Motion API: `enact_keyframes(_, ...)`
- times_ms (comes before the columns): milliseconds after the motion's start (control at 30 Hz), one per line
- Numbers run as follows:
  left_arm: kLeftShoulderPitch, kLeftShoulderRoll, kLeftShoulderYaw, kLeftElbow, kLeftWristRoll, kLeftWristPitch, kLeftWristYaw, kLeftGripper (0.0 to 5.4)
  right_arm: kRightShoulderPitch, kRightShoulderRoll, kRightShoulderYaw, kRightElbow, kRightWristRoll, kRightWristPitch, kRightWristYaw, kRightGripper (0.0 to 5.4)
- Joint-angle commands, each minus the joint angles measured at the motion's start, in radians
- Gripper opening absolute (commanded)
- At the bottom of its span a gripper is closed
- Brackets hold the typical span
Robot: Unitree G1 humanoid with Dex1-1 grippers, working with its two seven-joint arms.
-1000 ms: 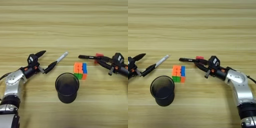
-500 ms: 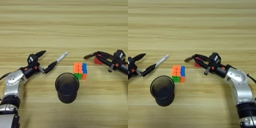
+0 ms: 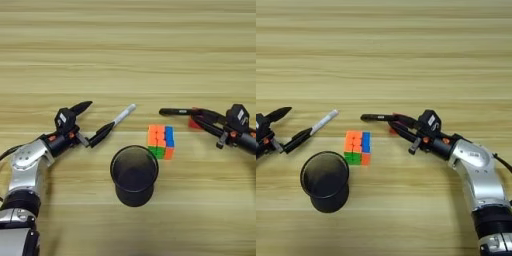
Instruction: Move the objects on the table
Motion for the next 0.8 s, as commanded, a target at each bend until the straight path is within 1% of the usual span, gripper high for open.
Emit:
enact_keyframes(33, -0.014, 0.007, 0.001, 0.005, 0.003, -0.006, -0.004, 5.40, -0.013, 0.001, 0.006, 0.018, -0.011, -0.002, 0.002, 0.79)
enact_keyframes(167, -0.013, 0.006, 0.002, 0.005, 0.003, -0.006, -0.003, 5.40, -0.012, 0.005, 0.010, 0.030, -0.016, -0.006, 0.006, 0.78)
enact_keyframes(467, -0.006, 0.004, 0.001, -0.002, 0.002, -0.006, -0.003, 5.40, 0.019, -0.001, 0.047, 0.072, -0.058, -0.017, 0.018, 0.78)
enact_keyframes(800, -0.005, 0.005, 0.002, -0.002, 0.001, -0.006, -0.003, 5.40, 0.011, 0.002, 0.063, 0.163, -0.103, -0.050, 0.010, 0.78)
